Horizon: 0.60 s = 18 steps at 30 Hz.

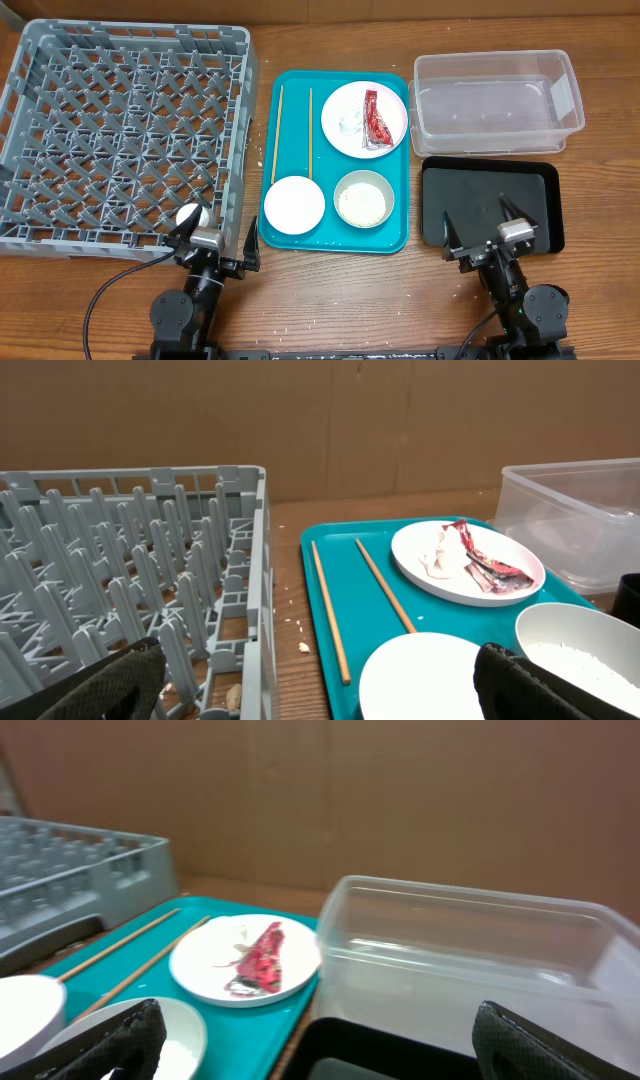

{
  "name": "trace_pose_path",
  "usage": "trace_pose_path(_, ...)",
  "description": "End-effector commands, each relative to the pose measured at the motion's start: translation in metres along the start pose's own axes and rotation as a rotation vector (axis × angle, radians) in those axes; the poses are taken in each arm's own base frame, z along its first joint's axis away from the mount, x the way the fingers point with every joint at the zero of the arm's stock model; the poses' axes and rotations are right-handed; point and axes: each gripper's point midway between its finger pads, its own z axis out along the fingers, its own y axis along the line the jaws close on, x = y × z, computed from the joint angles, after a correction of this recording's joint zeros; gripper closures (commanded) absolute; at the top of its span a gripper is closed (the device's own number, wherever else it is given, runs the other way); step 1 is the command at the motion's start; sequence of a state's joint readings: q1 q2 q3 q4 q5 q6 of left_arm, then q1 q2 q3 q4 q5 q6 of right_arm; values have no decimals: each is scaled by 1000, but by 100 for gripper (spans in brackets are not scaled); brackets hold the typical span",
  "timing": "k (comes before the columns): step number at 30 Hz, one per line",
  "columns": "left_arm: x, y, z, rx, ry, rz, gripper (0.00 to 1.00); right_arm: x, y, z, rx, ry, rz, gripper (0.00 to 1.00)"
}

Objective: Sort waste into correct bins and load items into the dishwasher

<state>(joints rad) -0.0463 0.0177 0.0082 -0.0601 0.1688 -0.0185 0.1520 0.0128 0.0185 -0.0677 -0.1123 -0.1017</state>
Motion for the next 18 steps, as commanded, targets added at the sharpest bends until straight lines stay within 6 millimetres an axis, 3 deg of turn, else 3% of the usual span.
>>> trace_pose_path(1, 0, -8, 0, 42, -2, 10, 0, 1, 23, -1, -133, -9, -1, 0)
trace_pose_path(7, -20, -39, -5, 227, -82, 13, 0, -6, 26, -2, -150, -27, 56, 0)
trace_pose_path(13, -55, -47, -14, 278, -157, -98, 0, -55, 26, -13, -161, -102, 191, 0)
trace_pose_path(18, -83, -49, -20, 284, -105, -230, 0, -95, 29, -20, -177, -75, 247, 0)
